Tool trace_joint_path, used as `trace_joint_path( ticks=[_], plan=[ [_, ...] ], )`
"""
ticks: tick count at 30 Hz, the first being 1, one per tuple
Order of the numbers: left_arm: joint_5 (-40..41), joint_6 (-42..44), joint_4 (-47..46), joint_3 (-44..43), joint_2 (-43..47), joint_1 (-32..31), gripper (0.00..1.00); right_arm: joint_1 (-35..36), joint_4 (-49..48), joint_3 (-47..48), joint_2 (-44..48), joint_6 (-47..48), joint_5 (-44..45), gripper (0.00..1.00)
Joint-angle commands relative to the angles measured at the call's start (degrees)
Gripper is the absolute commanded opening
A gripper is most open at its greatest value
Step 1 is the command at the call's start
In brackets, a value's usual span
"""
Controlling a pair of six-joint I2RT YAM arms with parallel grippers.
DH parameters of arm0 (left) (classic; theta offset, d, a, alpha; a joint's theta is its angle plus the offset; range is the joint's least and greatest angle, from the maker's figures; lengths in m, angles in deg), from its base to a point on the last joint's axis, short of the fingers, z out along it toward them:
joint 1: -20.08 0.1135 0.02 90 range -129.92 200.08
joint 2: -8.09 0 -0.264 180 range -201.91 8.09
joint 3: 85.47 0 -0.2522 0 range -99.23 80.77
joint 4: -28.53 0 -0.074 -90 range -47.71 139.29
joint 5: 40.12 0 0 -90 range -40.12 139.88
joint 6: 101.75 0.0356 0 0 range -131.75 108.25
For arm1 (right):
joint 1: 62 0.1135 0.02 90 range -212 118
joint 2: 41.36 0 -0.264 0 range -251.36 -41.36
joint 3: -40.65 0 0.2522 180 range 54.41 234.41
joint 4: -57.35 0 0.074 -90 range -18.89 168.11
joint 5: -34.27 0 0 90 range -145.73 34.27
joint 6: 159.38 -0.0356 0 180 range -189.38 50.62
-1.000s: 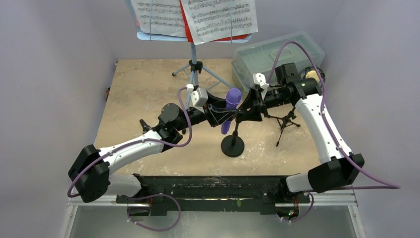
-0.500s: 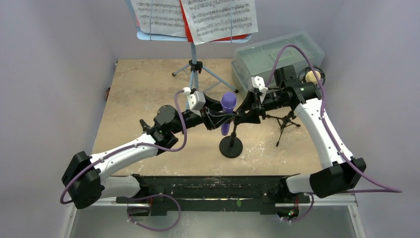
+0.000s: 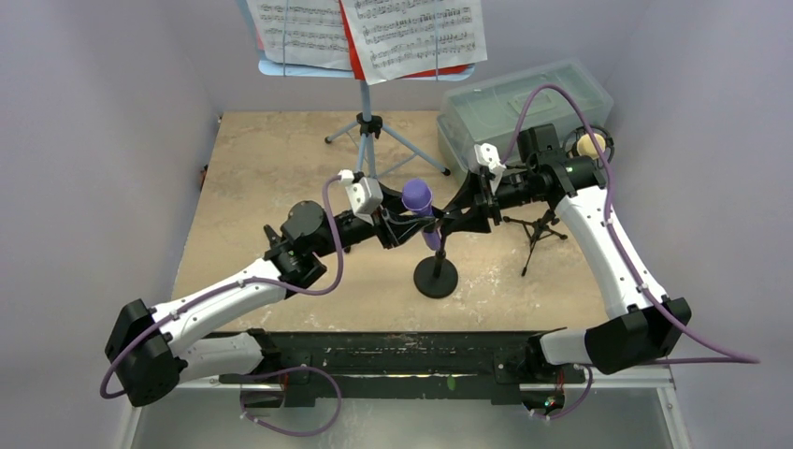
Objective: Pack up the instrument practice props
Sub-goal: Remove the microphone from the microphone stand.
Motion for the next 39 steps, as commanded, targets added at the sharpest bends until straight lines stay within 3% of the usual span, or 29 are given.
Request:
trace_joint_path(
  ticks=[1, 5, 15, 17, 19, 21, 24, 31, 39],
  plan=[
    [3.8, 7.5, 10.8, -4.9, 5.6, 0.7, 0.00, -0.8, -0.1, -1.0, 1.7, -0.8, 4.1, 0.00],
    [5.8, 9.3, 16.2, -4.9, 8.9, 0.7, 0.00, -0.8, 0.0, -1.1, 1.4, -0.8, 4.0, 0.00],
    [9.9, 10.0, 19.7, -3.0, 10.8, 0.7, 0.00, -0.8, -0.8, -1.6, 1.3, -1.9, 4.6, 0.02],
    [11.4, 9.9, 19.9, -2.2, 11.1, 0.7, 0.00, -0.8, -1.0, -1.9, 1.6, -2.3, 4.6, 0.25],
    [12.5, 9.7, 20.0, -1.5, 11.2, 0.7, 0.00, -0.8, -0.7, -2.1, 1.8, -2.2, 4.2, 0.63],
    [12.8, 9.2, 20.0, -0.8, 11.2, 0.7, 0.00, -0.8, -0.5, -2.2, 2.3, -2.1, 3.9, 0.82],
    [12.8, 8.4, 20.1, 0.1, 11.3, 0.7, 0.00, -0.8, -0.5, -2.4, 2.9, -2.3, 4.1, 0.98],
    [15.3, 7.7, 21.0, 2.8, 12.3, 0.7, 0.00, -0.9, -2.5, -5.9, 5.8, -2.3, 6.0, 0.99],
    [24.7, 5.5, 25.7, 3.7, 12.8, 0.8, 0.00, -3.0, -7.0, -14.8, 10.9, -2.3, 3.6, 0.99]
  ],
)
